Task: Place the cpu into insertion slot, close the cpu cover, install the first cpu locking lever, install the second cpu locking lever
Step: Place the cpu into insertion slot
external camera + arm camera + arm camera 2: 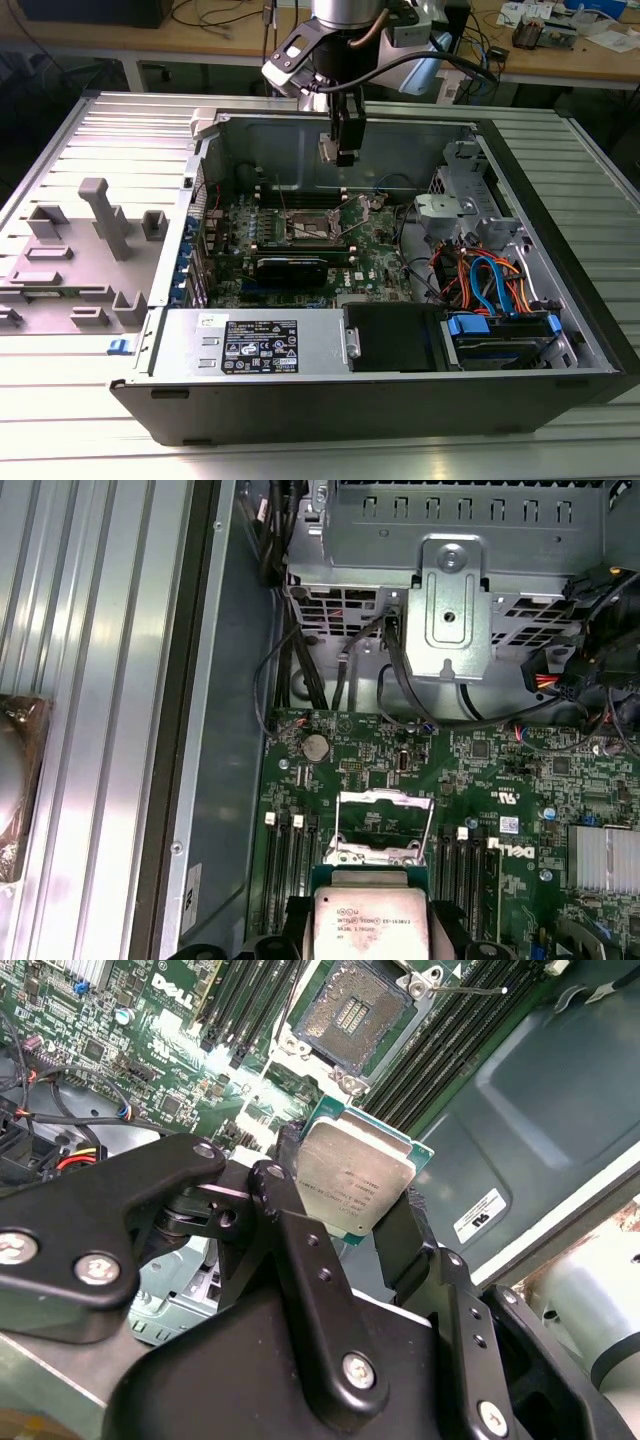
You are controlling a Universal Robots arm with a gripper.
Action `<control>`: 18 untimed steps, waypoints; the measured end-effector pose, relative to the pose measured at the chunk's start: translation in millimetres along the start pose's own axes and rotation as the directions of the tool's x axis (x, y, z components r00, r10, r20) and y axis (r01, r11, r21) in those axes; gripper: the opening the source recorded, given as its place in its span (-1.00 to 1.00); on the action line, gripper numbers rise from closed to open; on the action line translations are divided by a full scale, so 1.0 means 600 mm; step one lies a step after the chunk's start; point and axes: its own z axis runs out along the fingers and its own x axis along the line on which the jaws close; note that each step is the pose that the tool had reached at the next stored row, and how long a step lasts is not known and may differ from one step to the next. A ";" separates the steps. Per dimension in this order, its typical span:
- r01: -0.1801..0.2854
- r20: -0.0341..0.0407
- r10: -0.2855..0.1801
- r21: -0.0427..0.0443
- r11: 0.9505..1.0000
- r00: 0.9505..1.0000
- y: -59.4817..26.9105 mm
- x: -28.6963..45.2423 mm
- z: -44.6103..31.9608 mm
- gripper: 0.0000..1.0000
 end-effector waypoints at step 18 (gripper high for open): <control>0.000 0.001 0.000 0.000 1.000 1.000 -0.003 -0.001 0.035 0.08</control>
